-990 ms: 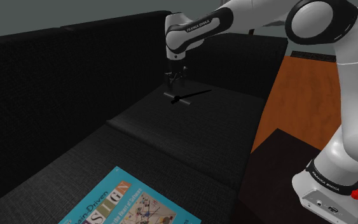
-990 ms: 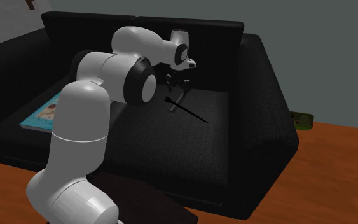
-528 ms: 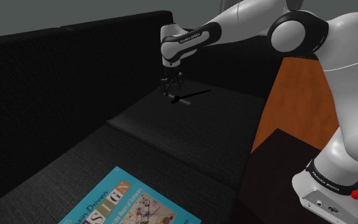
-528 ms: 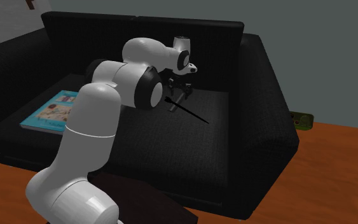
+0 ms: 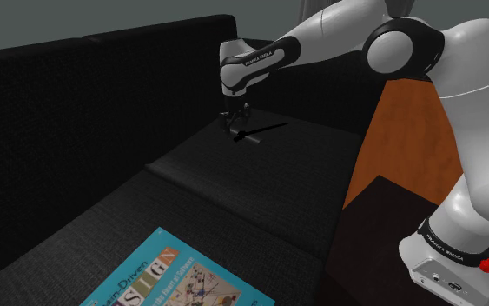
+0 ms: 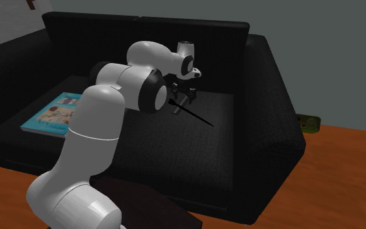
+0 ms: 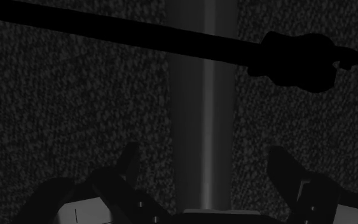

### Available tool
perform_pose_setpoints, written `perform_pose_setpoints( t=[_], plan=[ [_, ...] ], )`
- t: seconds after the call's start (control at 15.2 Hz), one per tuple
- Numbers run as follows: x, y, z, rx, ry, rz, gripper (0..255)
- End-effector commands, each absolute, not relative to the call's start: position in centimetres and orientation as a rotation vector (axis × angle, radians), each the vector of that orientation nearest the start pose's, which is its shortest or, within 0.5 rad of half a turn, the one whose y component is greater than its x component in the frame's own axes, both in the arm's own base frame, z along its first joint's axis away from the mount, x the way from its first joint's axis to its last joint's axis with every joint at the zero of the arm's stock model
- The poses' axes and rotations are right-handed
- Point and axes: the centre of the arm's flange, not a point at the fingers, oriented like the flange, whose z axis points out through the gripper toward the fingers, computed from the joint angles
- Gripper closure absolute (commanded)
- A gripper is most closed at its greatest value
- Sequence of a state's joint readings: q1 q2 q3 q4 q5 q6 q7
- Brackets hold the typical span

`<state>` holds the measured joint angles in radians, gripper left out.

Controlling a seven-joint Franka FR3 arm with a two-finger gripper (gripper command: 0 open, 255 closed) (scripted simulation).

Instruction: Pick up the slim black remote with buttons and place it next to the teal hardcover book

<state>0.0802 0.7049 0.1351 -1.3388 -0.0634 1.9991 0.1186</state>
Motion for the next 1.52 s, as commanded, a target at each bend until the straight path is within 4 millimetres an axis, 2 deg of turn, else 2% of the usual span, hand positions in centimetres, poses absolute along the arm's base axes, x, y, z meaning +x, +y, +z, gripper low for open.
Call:
perform_pose_setpoints(
  t=[0.0,0.07,0.13,0.73,1.45],
  plan=[
    [71.8,13.1,31.1,-3.113,-0.146,0.067,0],
    [71.8,13.1,31.1,-3.113,-0.146,0.067,0],
    [71.8,13.1,31.1,-3.113,-0.146,0.067,255],
    [71.8,13.1,31.1,-3.113,-0.146,0.067,255],
    [71.8,13.1,36.9,-3.113,-0.146,0.067,255]
  ],
)
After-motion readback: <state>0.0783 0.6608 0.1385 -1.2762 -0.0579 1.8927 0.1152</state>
